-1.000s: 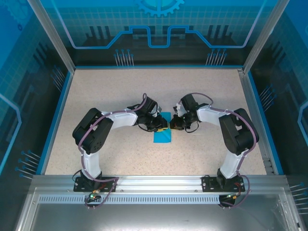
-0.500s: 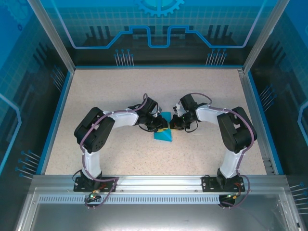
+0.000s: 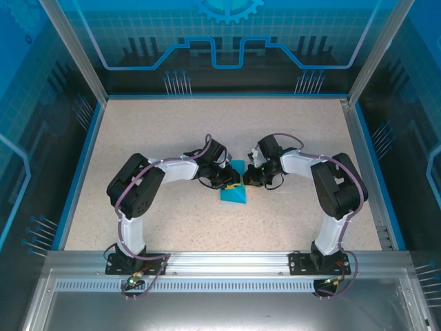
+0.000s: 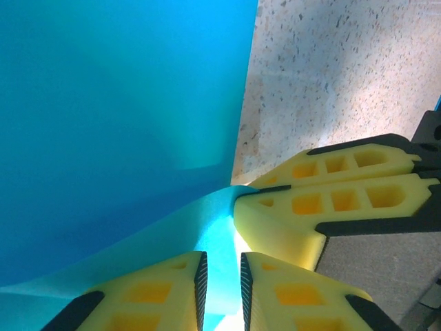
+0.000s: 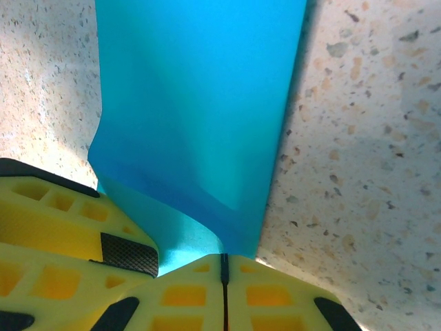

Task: Fold a paper plane with a square sheet of paper (pick it up from the middle)
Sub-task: Fold the triangle a second time at the center of the table.

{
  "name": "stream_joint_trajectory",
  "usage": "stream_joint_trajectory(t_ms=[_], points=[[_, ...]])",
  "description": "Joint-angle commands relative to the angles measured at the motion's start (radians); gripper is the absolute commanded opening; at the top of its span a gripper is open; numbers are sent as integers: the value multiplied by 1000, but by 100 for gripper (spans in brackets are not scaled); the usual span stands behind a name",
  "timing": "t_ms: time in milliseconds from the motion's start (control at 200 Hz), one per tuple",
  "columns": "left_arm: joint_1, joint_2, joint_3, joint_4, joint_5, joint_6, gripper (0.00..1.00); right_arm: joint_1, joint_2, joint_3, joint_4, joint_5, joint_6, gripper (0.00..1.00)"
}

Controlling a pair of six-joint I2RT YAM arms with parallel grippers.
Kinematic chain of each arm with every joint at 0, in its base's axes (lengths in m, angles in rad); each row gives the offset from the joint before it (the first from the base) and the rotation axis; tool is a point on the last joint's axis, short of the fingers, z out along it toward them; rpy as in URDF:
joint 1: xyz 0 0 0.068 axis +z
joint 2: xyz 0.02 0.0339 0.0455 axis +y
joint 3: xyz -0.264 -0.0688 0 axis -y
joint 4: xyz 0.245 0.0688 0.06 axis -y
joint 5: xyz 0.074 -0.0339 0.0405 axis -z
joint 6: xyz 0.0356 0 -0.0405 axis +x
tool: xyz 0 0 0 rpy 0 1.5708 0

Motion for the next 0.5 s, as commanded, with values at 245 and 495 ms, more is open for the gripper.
stream_joint_trajectory(t_ms=[245, 495], points=[[-1, -7, 16, -1, 27, 26, 23, 18, 7, -2, -33, 3, -6, 7], [-1, 10, 16, -7, 22, 24, 22, 20, 20, 7, -36, 8, -8, 7]])
